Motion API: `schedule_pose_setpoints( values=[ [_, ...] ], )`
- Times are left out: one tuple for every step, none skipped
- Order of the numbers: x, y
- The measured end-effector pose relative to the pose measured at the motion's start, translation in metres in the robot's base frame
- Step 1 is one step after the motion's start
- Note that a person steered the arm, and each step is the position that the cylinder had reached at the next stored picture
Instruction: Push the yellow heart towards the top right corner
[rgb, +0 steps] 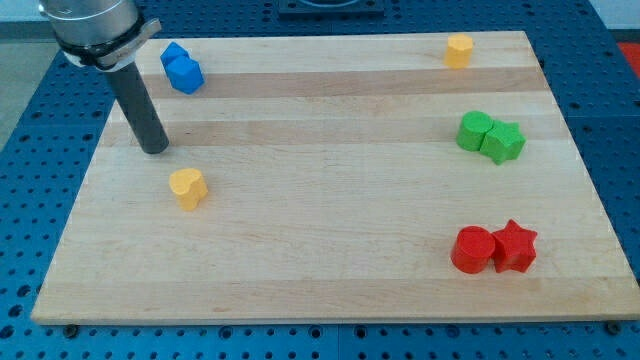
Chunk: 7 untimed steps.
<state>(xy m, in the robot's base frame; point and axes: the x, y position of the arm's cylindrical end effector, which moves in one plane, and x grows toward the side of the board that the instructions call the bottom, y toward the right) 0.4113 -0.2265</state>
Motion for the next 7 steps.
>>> schedule_pose_setpoints(
  values=[
    [0.048,0.0],
    [0.079,0.0],
    [0.102,0.0],
    [0.103,0.0],
    [0.103,0.014],
    [0.101,0.042],
    [0.084,0.047]
  ],
)
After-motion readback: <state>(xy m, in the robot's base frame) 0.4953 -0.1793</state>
